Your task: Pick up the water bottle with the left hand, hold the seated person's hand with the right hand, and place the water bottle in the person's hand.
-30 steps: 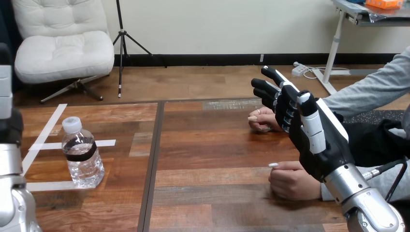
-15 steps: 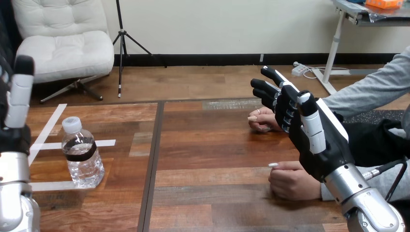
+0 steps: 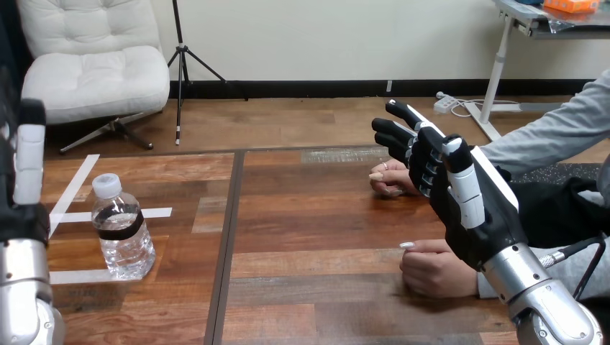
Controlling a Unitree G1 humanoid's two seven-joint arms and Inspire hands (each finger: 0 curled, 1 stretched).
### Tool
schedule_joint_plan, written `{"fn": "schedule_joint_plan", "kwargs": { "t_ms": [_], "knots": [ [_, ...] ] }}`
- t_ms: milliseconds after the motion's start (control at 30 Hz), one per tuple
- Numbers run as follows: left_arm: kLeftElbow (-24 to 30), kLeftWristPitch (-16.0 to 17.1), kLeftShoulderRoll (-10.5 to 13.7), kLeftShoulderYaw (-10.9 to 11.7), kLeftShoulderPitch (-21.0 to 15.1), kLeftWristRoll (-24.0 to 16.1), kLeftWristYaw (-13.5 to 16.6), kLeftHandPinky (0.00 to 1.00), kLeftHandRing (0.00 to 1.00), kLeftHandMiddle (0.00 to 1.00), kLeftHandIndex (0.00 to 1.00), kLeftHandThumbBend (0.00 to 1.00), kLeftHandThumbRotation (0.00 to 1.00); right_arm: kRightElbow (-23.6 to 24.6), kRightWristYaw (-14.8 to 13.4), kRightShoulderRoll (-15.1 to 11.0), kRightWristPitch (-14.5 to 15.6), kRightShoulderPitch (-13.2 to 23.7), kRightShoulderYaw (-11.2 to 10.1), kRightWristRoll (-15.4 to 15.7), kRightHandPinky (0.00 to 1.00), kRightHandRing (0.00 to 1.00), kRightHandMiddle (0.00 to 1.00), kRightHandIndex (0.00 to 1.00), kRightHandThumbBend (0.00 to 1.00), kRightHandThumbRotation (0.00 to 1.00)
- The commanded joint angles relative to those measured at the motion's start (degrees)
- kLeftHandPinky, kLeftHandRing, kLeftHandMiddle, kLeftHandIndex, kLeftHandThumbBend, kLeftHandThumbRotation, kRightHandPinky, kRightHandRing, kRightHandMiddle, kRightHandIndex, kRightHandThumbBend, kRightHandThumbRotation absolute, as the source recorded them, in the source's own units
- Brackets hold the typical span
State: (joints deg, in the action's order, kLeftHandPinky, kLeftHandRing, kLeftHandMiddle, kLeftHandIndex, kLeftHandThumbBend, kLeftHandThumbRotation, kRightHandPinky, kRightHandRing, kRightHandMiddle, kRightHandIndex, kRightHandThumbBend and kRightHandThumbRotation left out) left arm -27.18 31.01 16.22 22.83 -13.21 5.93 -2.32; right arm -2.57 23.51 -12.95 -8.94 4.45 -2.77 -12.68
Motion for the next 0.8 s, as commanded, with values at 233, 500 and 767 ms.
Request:
{"fn": "schedule_joint_plan", "kwargs": {
  "t_ms": [233,500,767],
  "knots": [
    [-3.96,-3.28,1.33,-1.12,-2.74,-1.48,2.44,1.00,1.00,1.00,1.00,1.00,0.98,2.03,0.07,0.13,-0.20,2.83,-0.37,-0.63,0.99,0.92,0.90,0.95,1.00,1.00],
    [-7.03,-3.35,1.85,-1.46,-3.37,-1.45,1.62,1.00,1.00,1.00,1.00,1.00,1.00,2.46,-0.06,0.15,0.07,2.62,-0.37,-0.67,0.99,0.92,0.90,0.95,1.00,1.00],
    [-8.65,-3.43,2.27,-2.17,-3.74,-2.56,1.82,1.00,1.00,1.00,1.00,1.00,1.00,2.79,-0.05,0.19,0.14,2.45,-0.44,-0.89,0.99,0.92,0.90,0.95,1.00,1.00]
  ]
}}
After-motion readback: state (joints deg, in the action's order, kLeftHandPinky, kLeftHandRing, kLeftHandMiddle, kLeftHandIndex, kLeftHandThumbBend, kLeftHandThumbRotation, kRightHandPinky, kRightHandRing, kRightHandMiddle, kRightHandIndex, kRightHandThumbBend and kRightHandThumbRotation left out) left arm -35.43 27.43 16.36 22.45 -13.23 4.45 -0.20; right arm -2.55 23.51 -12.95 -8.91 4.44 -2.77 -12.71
